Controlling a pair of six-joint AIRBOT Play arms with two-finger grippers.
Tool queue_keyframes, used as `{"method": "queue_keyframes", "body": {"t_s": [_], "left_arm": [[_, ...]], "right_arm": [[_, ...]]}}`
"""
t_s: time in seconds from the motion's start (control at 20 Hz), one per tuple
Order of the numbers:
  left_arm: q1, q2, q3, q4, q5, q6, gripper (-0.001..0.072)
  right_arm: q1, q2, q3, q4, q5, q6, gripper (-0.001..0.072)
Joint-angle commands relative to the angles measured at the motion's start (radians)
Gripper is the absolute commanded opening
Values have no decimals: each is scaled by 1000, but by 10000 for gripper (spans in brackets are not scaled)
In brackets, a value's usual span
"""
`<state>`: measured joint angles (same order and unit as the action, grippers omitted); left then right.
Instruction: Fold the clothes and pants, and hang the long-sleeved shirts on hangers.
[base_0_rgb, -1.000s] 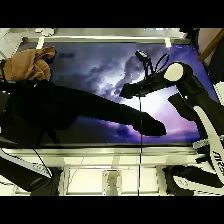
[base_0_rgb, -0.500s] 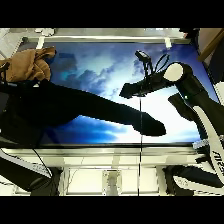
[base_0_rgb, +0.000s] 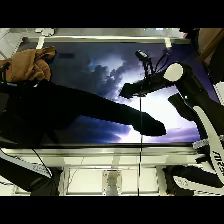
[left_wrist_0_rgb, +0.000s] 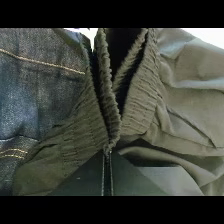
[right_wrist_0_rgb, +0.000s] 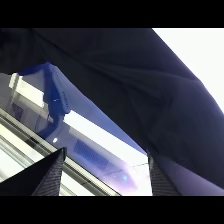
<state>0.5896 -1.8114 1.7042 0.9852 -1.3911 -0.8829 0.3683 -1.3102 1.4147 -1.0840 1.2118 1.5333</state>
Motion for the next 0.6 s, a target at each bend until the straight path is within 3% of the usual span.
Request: {"method": "queue_keyframes", "body": {"t_s": [0.0,0.2,0.4,0.45,0.55], "left_arm": [[0,12,1,-35,-27,-49,17],[0,93,1,-100,45,-60,17],[0,148,1,-91,67,-106,16],[0,156,1,-87,67,-106,16],[0,169,1,-89,71,-119,16]], "right_arm": [[1,-1,0,-15,5,0,559],[28,-16,-18,-23,-31,0,559],[212,-165,-80,77,-324,-6,557],[248,-235,-79,156,-366,-12,557],[296,-389,-60,500,-453,-190,558]]}}
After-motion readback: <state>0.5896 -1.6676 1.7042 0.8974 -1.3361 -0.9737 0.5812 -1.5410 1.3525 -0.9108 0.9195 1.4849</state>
